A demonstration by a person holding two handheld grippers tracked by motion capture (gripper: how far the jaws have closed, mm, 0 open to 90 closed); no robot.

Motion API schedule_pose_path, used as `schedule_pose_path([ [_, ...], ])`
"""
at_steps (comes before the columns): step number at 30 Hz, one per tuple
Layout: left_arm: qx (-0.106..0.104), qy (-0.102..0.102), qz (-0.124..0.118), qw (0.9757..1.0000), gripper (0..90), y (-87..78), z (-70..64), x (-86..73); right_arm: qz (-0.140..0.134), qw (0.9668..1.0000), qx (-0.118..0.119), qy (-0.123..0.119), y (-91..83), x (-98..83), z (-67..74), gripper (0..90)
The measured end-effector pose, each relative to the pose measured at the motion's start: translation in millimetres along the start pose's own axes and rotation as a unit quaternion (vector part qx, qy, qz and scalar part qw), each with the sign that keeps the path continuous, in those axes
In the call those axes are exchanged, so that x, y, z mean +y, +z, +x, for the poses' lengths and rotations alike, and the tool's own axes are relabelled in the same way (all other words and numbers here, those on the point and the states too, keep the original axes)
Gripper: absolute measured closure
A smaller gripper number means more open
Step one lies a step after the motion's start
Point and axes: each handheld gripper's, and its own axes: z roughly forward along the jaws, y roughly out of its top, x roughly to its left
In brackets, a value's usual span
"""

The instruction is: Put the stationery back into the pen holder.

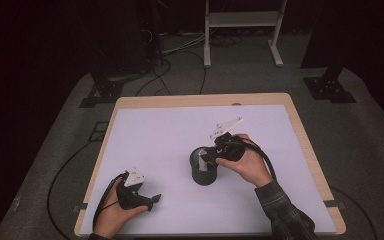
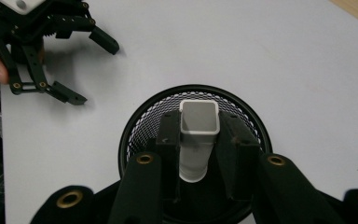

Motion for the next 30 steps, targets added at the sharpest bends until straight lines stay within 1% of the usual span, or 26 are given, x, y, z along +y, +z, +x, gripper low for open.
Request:
schedule_pose_path([
  [4, 0.000, 0.000, 0.000, 1.0000, 3.9, 0.0, 0.0, 0.0, 0.005, 1.0000, 0.002, 0.001, 6.2, -2.5, -0.2, 70.2],
  [5, 0.000, 0.000, 0.000, 1.0000, 3.9, 0.0, 0.0, 0.0, 0.009, 1.0000, 0.001, -0.003, 8.8, -3.4, -0.4, 70.2],
  [8, 0.000, 0.000, 0.000, 1.0000, 3.9, -0.1, 0.0, 0.0, 0.017, 0.9999, 0.000, -0.001, 14.9, -4.8, 0.5, 70.2],
  [9, 0.000, 0.000, 0.000, 1.0000, 3.9, -0.1, 0.0, 0.0, 0.019, 0.9998, -0.001, -0.005, 16.5, -5.3, 0.3, 70.2],
  [11, 0.000, 0.000, 0.000, 1.0000, 3.9, -0.1, 0.0, 0.0, 0.020, 0.9998, -0.002, -0.005, 18.8, -5.8, 1.0, 70.2],
  [20, 0.000, 0.000, 0.000, 1.0000, 4.0, -0.1, 0.0, 0.0, 0.020, 0.9998, 0.000, -0.006, 18.1, -6.5, 0.1, 70.0],
  [22, 0.000, 0.000, 0.000, 1.0000, 3.9, -0.1, 0.0, 0.0, 0.019, 0.9998, -0.004, -0.004, 18.0, -6.7, -0.6, 69.9],
  [24, 0.000, 0.000, 0.000, 1.0000, 4.0, -0.1, 0.0, 0.0, 0.019, 0.9998, 0.000, 0.000, 17.5, -6.8, -0.8, 69.8],
  [27, 0.000, 0.000, 0.000, 1.0000, 4.0, -0.1, 0.0, 0.0, 0.012, 0.9999, 0.007, -0.001, 14.9, -6.6, -1.0, 67.0],
  [30, 0.000, 0.000, 0.001, 1.0000, 4.0, -0.2, 0.0, 0.0, 0.006, 1.0000, 0.005, -0.001, 11.1, -5.9, -0.7, 65.0],
])
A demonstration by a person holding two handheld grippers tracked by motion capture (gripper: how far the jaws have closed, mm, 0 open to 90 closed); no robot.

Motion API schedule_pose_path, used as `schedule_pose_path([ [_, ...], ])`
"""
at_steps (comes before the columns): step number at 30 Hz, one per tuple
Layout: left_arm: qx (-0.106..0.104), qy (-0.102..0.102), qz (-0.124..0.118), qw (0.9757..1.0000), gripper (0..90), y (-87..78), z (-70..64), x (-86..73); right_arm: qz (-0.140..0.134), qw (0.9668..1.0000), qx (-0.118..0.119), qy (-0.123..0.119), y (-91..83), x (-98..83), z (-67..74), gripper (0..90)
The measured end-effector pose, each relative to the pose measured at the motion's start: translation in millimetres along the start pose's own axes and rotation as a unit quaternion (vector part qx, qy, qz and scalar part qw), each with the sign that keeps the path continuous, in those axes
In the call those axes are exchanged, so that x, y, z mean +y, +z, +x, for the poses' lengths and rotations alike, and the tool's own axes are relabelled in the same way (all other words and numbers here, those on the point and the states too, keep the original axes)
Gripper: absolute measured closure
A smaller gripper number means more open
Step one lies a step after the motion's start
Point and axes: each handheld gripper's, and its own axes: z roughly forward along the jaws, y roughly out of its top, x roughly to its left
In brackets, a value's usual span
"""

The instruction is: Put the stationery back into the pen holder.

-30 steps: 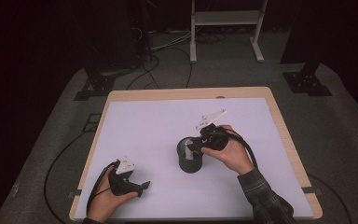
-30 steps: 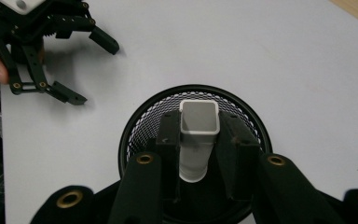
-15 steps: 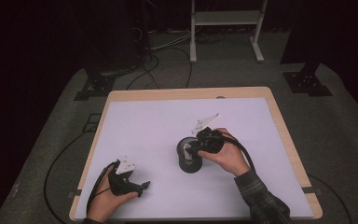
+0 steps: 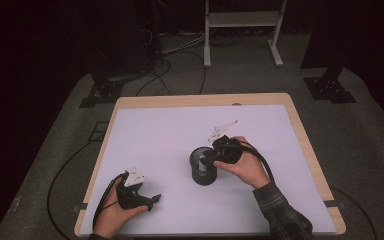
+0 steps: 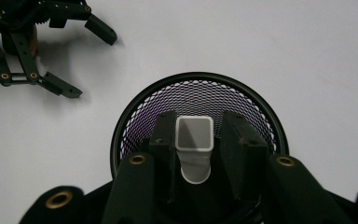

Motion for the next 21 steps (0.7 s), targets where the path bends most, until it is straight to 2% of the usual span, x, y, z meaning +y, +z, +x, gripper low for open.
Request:
schedule_pose_path([
  [10, -0.001, -0.001, 0.001, 1.0000, 3.9, -0.1, -0.1, 0.1, -0.020, 0.9998, 0.000, 0.003, -17.6, -0.6, 1.9, 56.2],
  [21, -0.001, -0.002, 0.001, 1.0000, 3.9, 0.1, -0.1, 0.1, -0.034, 0.9994, -0.012, 0.002, -29.6, -3.3, 2.0, 33.1],
])
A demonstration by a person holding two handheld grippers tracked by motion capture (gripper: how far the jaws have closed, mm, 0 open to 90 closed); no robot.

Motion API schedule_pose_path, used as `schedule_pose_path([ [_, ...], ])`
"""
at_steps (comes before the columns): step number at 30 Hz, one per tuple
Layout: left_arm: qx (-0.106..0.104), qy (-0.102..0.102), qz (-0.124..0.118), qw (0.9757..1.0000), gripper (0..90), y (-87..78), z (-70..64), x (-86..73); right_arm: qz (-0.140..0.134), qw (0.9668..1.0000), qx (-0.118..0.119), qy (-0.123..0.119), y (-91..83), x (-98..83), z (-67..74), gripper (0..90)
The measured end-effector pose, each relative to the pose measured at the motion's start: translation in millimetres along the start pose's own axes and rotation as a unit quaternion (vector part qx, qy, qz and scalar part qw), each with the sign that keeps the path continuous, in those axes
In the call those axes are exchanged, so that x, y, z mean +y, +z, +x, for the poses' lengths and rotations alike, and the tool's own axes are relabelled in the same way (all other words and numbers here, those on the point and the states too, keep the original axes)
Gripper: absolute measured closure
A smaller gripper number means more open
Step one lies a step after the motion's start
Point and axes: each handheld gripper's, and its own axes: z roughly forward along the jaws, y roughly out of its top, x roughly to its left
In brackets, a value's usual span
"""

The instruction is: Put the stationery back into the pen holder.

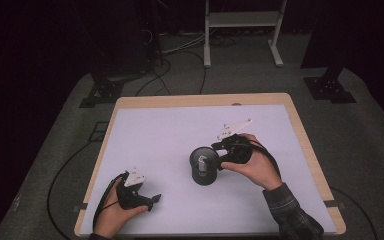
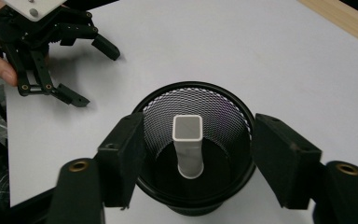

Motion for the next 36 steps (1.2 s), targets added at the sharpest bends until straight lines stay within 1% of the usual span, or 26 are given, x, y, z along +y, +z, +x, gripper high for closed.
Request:
schedule_pose_path([
  [1, 0.000, 0.000, 0.000, 1.0000, 3.9, 0.0, 0.1, 0.0, 0.000, 1.0000, -0.003, -0.001, -1.5, -0.7, -0.5, 31.0],
  [4, 0.000, 0.000, 0.000, 1.0000, 3.9, 0.1, 0.2, 0.1, 0.001, 1.0000, -0.002, 0.005, -6.5, -4.2, -1.8, 29.3],
  [7, 0.000, 0.000, -0.001, 1.0000, 3.9, 0.2, 0.2, 0.1, -0.001, 0.9999, -0.010, 0.008, -10.8, -9.3, -4.0, 27.1],
  [12, 0.000, 0.000, -0.001, 1.0000, 3.9, 0.2, 0.0, -0.1, -0.006, 0.9996, -0.020, 0.018, -19.0, -20.6, -7.0, 25.1],
  [14, 0.000, 0.000, -0.001, 1.0000, 3.9, 0.2, 0.0, -0.1, -0.010, 0.9995, -0.026, 0.017, -22.0, -24.7, -8.2, 24.4],
  [16, 0.000, 0.000, 0.000, 1.0000, 3.9, 0.0, 0.0, -0.1, -0.008, 0.9992, -0.037, 0.013, -25.1, -29.3, -8.1, 24.0],
  [19, 0.000, -0.001, -0.002, 1.0000, 3.9, 0.2, -0.3, -0.1, -0.007, 0.9990, -0.041, 0.018, -29.6, -36.1, -9.7, 23.8],
  [25, 0.001, 0.001, -0.002, 1.0000, 3.9, 0.2, 0.0, -0.1, -0.008, 0.9985, -0.049, 0.025, -36.5, -54.0, -11.9, 23.1],
  [27, 0.001, 0.000, -0.003, 1.0000, 3.9, 0.4, -0.1, -0.2, -0.012, 0.9977, -0.058, 0.032, -37.9, -62.0, -12.8, 22.9],
  [31, 0.001, 0.001, -0.002, 1.0000, 3.9, 0.2, 0.1, -0.2, -0.015, 0.9970, -0.064, 0.040, -39.9, -74.7, -14.8, 21.9],
  [36, 0.001, 0.002, -0.002, 1.0000, 3.9, 0.2, 0.1, -0.2, -0.011, 0.9956, -0.074, 0.056, -44.0, -91.0, -17.5, 20.9],
])
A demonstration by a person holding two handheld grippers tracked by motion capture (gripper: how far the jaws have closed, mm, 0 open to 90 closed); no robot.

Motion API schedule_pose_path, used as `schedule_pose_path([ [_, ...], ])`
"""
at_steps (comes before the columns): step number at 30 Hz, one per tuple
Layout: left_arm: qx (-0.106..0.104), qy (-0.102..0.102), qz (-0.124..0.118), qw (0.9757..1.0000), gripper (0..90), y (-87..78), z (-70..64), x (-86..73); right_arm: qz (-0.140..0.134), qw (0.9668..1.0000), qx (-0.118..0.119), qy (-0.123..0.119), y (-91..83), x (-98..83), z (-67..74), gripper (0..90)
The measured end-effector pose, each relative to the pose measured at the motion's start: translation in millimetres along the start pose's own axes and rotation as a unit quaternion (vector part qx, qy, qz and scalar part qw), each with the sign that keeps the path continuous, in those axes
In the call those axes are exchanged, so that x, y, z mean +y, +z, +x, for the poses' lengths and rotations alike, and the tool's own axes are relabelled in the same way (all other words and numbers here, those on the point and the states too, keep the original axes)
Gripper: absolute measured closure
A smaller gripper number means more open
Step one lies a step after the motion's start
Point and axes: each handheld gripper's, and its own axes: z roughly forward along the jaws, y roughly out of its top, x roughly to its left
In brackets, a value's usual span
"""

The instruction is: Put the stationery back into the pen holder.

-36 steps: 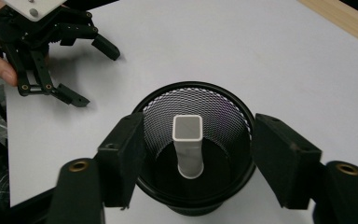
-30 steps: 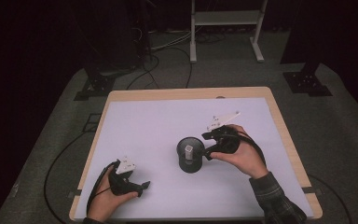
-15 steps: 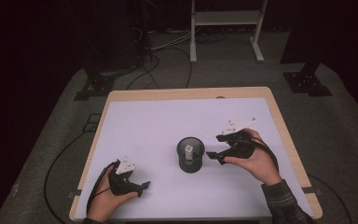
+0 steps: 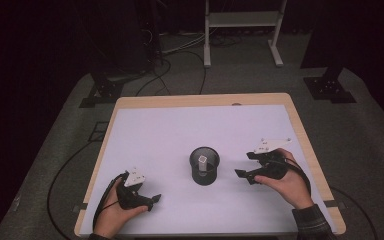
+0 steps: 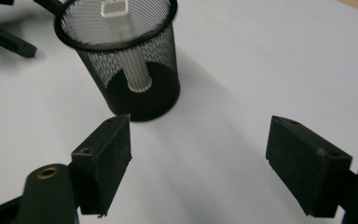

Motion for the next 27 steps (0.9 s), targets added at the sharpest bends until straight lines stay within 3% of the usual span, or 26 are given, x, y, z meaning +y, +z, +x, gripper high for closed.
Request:
schedule_pose_path([
  [19, 0.000, 0.000, 0.001, 1.0000, 3.9, -0.1, 0.0, 0.0, 0.008, 0.9986, -0.035, 0.039, -13.1, -58.6, -17.5, 20.6],
  [27, 0.000, 0.000, 0.000, 1.0000, 3.9, 0.0, 0.0, 0.0, 0.027, 0.9968, -0.057, 0.048, -18.0, -83.4, -24.2, 20.3],
])
